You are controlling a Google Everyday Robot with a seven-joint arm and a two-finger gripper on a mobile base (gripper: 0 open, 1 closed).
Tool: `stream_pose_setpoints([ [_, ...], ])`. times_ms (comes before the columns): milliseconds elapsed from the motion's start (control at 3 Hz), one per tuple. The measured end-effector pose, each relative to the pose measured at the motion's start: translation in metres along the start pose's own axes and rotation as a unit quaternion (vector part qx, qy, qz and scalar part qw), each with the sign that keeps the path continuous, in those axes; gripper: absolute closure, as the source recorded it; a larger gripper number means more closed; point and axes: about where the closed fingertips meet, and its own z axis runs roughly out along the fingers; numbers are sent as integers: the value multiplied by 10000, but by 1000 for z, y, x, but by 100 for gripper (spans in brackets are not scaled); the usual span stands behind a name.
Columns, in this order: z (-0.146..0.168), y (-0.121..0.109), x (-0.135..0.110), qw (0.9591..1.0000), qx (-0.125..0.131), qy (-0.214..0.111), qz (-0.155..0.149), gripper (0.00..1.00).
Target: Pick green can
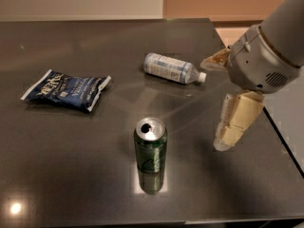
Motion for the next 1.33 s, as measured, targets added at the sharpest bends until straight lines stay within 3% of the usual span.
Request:
stream_pose_setpoints([
  [333,22,13,-21,9985,-347,-379,-176,0],
  [667,42,25,-37,9943,-640,-790,-309,0],
  [1333,70,45,-66,9844,-1112,-1240,-571,0],
])
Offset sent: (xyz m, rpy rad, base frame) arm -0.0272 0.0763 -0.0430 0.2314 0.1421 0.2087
